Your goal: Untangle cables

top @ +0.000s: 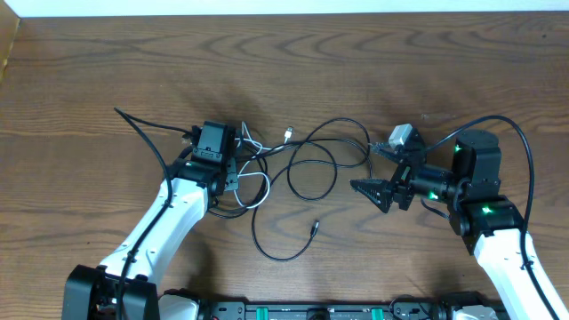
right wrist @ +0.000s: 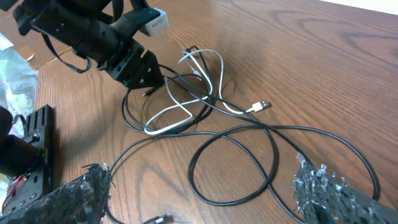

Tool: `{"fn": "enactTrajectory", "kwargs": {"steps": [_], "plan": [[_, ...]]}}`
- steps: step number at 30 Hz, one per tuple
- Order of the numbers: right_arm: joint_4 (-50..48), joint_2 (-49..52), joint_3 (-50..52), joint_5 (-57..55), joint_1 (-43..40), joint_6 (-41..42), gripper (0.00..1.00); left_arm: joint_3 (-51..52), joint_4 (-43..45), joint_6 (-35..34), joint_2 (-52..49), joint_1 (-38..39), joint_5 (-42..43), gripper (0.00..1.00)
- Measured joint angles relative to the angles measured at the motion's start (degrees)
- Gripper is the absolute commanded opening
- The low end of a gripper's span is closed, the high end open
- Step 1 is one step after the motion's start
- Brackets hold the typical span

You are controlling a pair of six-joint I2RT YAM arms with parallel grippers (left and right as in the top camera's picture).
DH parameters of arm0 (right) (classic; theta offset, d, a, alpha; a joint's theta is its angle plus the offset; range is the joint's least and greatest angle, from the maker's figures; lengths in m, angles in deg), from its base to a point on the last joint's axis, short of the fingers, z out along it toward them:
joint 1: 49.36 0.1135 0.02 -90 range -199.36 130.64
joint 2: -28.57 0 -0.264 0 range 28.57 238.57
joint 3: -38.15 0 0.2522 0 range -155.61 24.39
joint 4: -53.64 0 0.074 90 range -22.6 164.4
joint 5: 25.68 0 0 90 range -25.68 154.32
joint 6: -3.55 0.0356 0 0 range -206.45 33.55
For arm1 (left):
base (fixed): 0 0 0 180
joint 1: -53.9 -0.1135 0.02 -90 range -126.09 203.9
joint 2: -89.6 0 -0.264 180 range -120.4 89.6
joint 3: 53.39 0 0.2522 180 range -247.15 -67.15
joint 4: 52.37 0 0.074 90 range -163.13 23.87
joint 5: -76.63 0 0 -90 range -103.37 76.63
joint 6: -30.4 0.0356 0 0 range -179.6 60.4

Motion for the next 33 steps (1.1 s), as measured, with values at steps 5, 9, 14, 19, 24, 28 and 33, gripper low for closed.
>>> {"fn": "enactTrajectory", "kwargs": {"steps": [5, 9, 14, 19, 24, 28, 33], "plan": [[0.00, 0.00, 0.00, 0.00, 0.00, 0.07, 0.91, 0.00, 0.04, -0.09, -0.02, 0.00, 0.04, 0.08], [0.00, 0.00, 0.00, 0.00, 0.00, 0.17, 0.91, 0.00, 0.11, -0.04, -0.02, 0.00, 2.05, 0.08], [0.00, 0.00, 0.00, 0.02, 0.00, 0.17, 0.90, 0.00, 0.11, -0.04, 1.53, 0.00, 5.88, 0.07], [-0.02, 0.00, 0.00, 1.92, 0.00, 0.20, 0.95, 0.00, 1.73, -0.04, 10.21, 0.00, 13.88, 0.07], [-1.11, 0.00, 0.00, 7.63, 0.44, 0.20, 0.95, -0.02, 7.76, -0.07, 20.41, 0.00, 26.25, 0.07], [-3.30, 0.00, 0.00, 11.37, 2.56, 0.22, 0.93, -0.02, 10.05, -0.66, 25.00, 0.00, 35.04, 0.08], [-5.95, 0.00, 0.00, 13.64, 6.78, 0.28, 0.91, -0.02, 10.03, -1.75, 26.16, 0.00, 44.70, 0.07]]}}
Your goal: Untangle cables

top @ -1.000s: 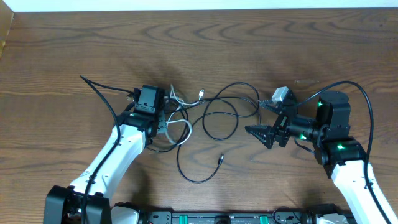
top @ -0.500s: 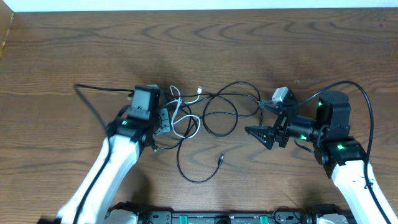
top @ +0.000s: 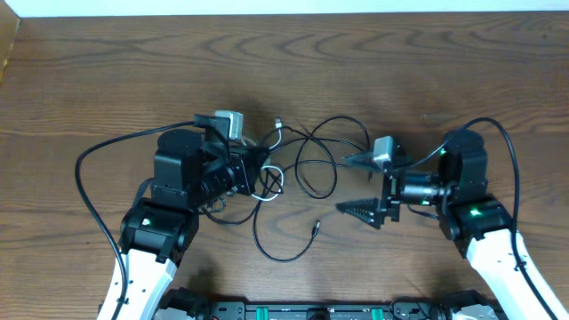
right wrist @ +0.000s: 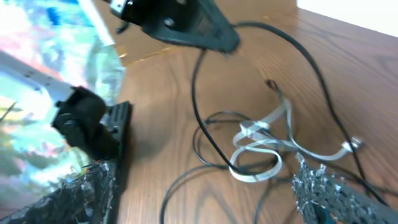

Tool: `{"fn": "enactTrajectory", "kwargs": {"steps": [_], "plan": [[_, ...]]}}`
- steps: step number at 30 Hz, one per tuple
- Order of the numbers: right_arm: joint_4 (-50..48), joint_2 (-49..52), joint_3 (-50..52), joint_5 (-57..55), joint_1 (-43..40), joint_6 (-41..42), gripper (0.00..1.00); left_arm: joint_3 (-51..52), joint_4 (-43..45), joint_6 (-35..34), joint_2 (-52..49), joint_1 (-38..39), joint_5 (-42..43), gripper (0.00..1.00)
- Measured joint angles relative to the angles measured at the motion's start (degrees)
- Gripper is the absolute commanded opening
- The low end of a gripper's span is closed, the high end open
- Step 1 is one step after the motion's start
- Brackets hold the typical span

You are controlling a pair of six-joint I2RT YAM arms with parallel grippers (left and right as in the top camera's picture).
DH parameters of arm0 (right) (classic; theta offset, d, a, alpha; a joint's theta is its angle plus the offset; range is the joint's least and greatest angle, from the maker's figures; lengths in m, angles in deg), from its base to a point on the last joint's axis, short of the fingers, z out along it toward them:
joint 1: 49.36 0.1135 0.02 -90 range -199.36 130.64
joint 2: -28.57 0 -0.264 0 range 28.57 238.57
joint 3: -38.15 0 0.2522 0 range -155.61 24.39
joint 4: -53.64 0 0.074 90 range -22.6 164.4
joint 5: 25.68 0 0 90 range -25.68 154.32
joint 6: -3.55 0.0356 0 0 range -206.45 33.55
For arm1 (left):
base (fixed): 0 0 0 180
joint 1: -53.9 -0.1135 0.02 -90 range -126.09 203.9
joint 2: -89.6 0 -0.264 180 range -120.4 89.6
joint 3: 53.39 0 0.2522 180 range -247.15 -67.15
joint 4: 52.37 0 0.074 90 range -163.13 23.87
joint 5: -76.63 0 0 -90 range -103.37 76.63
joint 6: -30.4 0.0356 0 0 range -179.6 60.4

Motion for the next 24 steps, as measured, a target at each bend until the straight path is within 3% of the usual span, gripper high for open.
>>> {"fn": "enactTrajectory", "kwargs": {"steps": [4, 10, 24], "plan": [[-1.95, 0.00, 0.00, 0.63, 2.49, 0.13, 0.91, 0.00, 0.11, -0.92, 0.00, 0.00, 5.44, 0.07], [-2.29, 0.00, 0.00, -0.39, 6.27, 0.13, 0.91, 0.00, 6.10, -7.61, 0.00, 1.51, 8.02, 0.08], [-5.05, 0.07, 0.00, -8.68, 15.39, 0.44, 0.84, 0.00, 14.29, -12.13, -1.09, 15.93, 5.22, 0.07]]}}
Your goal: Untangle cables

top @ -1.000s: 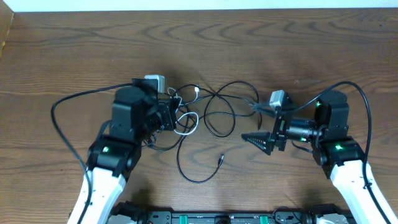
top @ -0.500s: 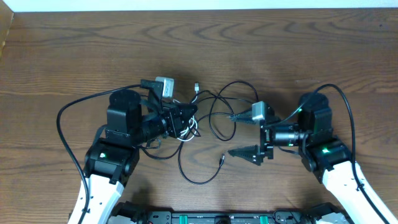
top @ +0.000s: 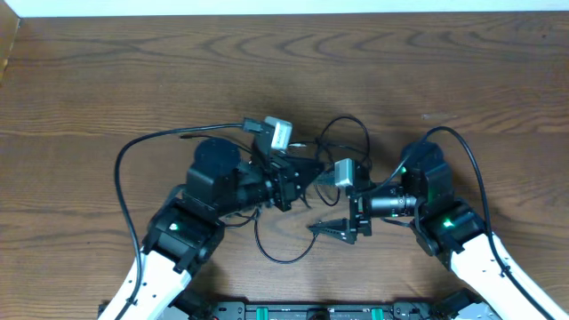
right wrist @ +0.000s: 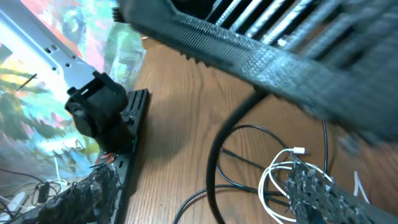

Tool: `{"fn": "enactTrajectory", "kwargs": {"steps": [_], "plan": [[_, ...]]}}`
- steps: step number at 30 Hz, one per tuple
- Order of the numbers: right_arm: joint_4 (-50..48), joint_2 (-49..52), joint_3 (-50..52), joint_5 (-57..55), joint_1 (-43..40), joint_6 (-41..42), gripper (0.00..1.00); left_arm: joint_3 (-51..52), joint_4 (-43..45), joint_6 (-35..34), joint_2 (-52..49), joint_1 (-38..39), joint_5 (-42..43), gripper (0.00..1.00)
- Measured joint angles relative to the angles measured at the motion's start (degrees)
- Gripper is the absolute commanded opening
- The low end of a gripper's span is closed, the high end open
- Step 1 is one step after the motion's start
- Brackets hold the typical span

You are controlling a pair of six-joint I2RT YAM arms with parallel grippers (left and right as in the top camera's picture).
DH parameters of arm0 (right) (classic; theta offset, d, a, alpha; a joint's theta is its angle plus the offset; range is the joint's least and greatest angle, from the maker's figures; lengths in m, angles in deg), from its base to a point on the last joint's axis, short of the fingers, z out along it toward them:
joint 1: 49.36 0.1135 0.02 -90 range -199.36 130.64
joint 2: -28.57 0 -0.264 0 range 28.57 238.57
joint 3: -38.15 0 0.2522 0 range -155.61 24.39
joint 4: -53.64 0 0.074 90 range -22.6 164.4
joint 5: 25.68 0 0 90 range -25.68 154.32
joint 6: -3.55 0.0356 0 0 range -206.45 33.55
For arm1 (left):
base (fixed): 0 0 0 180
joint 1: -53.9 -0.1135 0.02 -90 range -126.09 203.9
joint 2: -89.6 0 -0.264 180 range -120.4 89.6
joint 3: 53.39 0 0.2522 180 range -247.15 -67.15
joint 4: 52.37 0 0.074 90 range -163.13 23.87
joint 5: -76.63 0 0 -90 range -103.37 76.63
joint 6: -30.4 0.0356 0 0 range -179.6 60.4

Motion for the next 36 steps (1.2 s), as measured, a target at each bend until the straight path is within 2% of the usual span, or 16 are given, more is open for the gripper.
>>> {"fn": "enactTrajectory", "kwargs": {"steps": [3, 5, 6, 7, 8, 9, 17, 18, 19, 21, 24, 27, 28, 29, 36], "plan": [[-0.20, 0.37, 0.00, -1.16, 1.51, 0.35, 0.62, 0.00, 2.56, -0.15, -1.03, 1.70, -0.07, 0.07], [-0.55, 0.68, 0.00, -1.79, 2.29, 0.79, 0.40, 0.00, 3.65, -0.15, -1.62, 2.10, -0.22, 0.08], [-0.81, 0.76, 0.00, -1.90, 2.54, 0.52, 0.24, 0.00, 3.85, -0.13, -1.88, 2.14, -0.22, 0.07], [-1.11, 0.81, 0.00, -1.99, 2.97, 0.87, 0.13, 0.00, 3.98, -0.13, -2.21, 2.14, -0.44, 0.08], [-1.38, 0.81, 0.00, -2.10, 3.17, 0.92, 0.05, 0.00, 4.00, -0.13, -2.43, 2.14, -0.76, 0.08], [-1.55, 0.81, 0.00, -2.21, 3.28, 0.94, 0.01, 0.00, 4.00, -0.13, -2.51, 2.14, -0.96, 0.07], [-1.99, 0.81, 0.00, -3.23, 3.39, 1.77, 0.01, 0.00, 4.20, -0.15, -2.56, 2.21, -1.97, 0.08], [-2.75, 0.81, 0.00, -3.21, 3.41, 2.08, 0.01, 0.00, 4.31, -0.13, -2.56, 2.21, -2.21, 0.10], [-3.50, 0.81, 0.02, -3.19, 3.41, 2.60, 0.01, 0.00, 4.39, -0.15, -2.56, 2.21, -2.45, 0.16], [-5.46, 0.83, 0.07, -3.21, 3.39, 3.76, 0.01, 0.00, 4.66, -0.37, -2.56, 2.19, -2.64, 0.35], [-8.76, 0.83, 0.07, -3.13, 2.95, 6.60, 0.01, 0.00, 4.48, -0.24, -2.56, 2.01, -2.97, 0.50], [-10.51, 0.83, 0.04, -3.04, 1.62, 10.25, 0.01, 0.00, 4.39, -0.68, -2.56, 0.90, -2.99, 0.77], [-10.56, 0.83, 0.07, -2.99, 1.07, 11.37, 0.01, 0.00, 4.31, -0.76, -2.56, 0.17, -3.04, 0.83], [-10.58, 0.83, 0.07, -2.91, 0.48, 12.52, 0.01, 0.00, 4.33, -0.50, -2.56, -0.59, -2.99, 0.87], [-10.71, 0.09, 0.07, -0.13, -5.22, 18.53, 0.01, 0.00, 3.61, -0.76, -2.56, -6.19, -3.04, 0.89]]}}
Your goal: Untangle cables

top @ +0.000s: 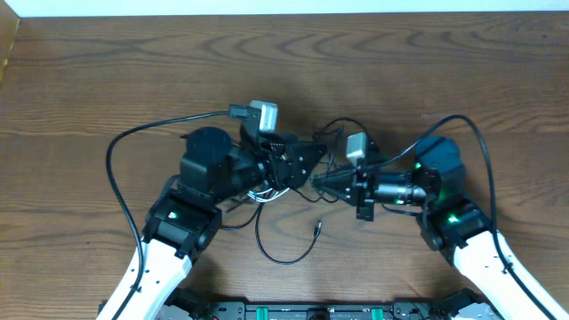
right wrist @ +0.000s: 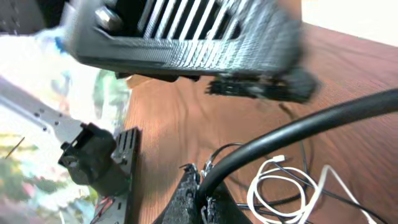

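Note:
The tangle of thin black cable and white cable lies mid-table, mostly hidden under both grippers in the overhead view. My right gripper is shut on a black cable that rises from its jaws toward the upper right. In the overhead view the right gripper points left and nearly meets the left gripper. The left gripper hangs just above, fingers together, with a thin black strand dropping from its tip. A loose black loop ends in a plug.
The wooden table stretches around the arms. The left arm's own thick black lead arcs out to its left, and the right arm's lead arcs over its wrist. A black rail sits at the table's near edge.
My right gripper stood open with its fingers on either side of the tangle; now it is shut on a black cable. The two grippers are closer together, tips nearly touching.
First the left gripper was down on the tangle's left side and the right gripper stood open well to the right. Then the left gripper was raised with a black cable hanging from it. Both arms came to the middle, and now each is shut on black cable.

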Tool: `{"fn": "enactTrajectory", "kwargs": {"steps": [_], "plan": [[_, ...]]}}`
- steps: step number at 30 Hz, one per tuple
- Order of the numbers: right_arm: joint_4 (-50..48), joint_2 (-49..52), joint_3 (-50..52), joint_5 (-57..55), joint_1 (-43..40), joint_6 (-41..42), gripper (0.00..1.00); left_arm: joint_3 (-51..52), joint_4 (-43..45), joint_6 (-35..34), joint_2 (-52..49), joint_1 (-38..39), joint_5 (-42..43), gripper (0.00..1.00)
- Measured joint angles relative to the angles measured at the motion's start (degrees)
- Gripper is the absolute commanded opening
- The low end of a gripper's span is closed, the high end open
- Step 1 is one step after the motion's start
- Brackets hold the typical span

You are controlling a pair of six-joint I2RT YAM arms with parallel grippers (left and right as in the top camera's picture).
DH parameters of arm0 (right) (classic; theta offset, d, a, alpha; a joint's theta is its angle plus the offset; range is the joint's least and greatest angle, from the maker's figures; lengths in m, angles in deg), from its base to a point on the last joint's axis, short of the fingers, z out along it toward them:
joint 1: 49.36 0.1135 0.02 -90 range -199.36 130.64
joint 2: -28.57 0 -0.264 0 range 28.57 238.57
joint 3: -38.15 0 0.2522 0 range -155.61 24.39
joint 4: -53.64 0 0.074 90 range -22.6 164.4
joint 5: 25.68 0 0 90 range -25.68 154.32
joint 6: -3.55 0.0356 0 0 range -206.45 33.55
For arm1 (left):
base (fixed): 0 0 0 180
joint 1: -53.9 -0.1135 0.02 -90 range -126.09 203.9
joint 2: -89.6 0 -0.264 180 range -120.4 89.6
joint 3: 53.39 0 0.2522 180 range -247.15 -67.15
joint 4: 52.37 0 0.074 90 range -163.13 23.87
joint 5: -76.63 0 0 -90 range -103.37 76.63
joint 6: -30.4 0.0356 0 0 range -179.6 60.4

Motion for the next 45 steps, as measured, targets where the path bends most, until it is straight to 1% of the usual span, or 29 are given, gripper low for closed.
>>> {"fn": "enactTrajectory", "kwargs": {"steps": [4, 8, 12, 16, 19, 21, 23, 24, 26, 27, 28, 30, 32, 34, 37, 40, 45], "plan": [[-0.94, -2.60, 0.00, 0.92, -3.48, 2.84, 0.01, 0.00, -2.49, 0.00, 0.00, -2.78, -0.02, 0.89], [-6.60, -6.82, 0.04, 1.53, -7.26, 7.19, 0.01, 0.00, -7.41, 0.00, 0.00, -5.57, 0.02, 0.89], [-17.31, -10.71, 0.13, 2.03, -10.86, 13.66, 0.01, 0.00, -11.67, 0.20, 0.00, -7.10, 0.04, 0.89], [-29.88, -13.64, 0.02, 2.47, -13.86, 21.27, 0.01, 0.00, -15.10, 1.81, 0.00, -7.21, -0.02, 0.89], [-41.66, -14.40, -0.11, 2.19, -16.44, 28.35, 0.01, 0.00, -16.46, 2.62, 0.00, -7.21, 0.00, 0.89], [-45.59, -14.73, -0.17, 1.55, -18.10, 32.33, 0.01, 0.00, -17.05, 2.80, 0.00, -7.21, 0.02, 0.89], [-45.07, -14.82, -0.52, 1.18, -19.71, 35.30, 0.01, 0.00, -17.46, 2.84, 0.00, -7.21, 0.02, 0.89], [-43.17, -14.82, -1.03, 0.98, -20.48, 36.37, 0.01, 0.00, -17.51, 2.84, 0.00, -7.21, 0.02, 0.89], [-36.17, -14.49, -2.91, 0.72, -22.08, 38.29, 0.01, 0.00, -17.51, 2.84, 0.00, -7.21, 0.00, 0.89], [-30.67, -13.77, -4.68, 0.90, -22.77, 38.77, 0.01, 0.00, -17.53, 2.86, 0.00, -7.21, 0.02, 0.89], [-28.61, -13.25, -5.75, 1.01, -23.02, 39.01, 0.01, 0.00, -17.53, 2.84, 0.00, -7.21, 0.02, 0.89], [-22.80, -10.97, -9.94, 1.86, -23.58, 39.58, 0.01, 0.00, -17.51, 2.86, 0.00, -7.21, 0.02, 0.89], [-17.46, -7.41, -16.65, 3.82, -23.63, 39.93, 0.01, 0.00, -17.53, 2.84, 0.00, -7.21, 0.02, 0.89], [-12.79, -2.40, -25.75, 6.88, -23.63, 40.06, 0.01, 0.00, -17.46, 2.86, 0.00, -7.21, 0.02, 0.89], [-9.22, 4.83, -37.18, 11.23, -23.67, 40.48, 0.01, 0.00, -17.59, 2.86, 0.00, -7.21, 0.04, 0.89], [-7.80, 11.78, -46.21, 14.56, -23.67, 42.62, 0.01, 0.00, -17.55, 2.84, 0.00, -7.21, 0.02, 0.89], [-7.39, 24.28, -59.91, 17.38, -23.67, 50.23, 0.01, 0.00, -17.59, 2.86, 0.00, -7.21, 0.00, 0.89]]}}
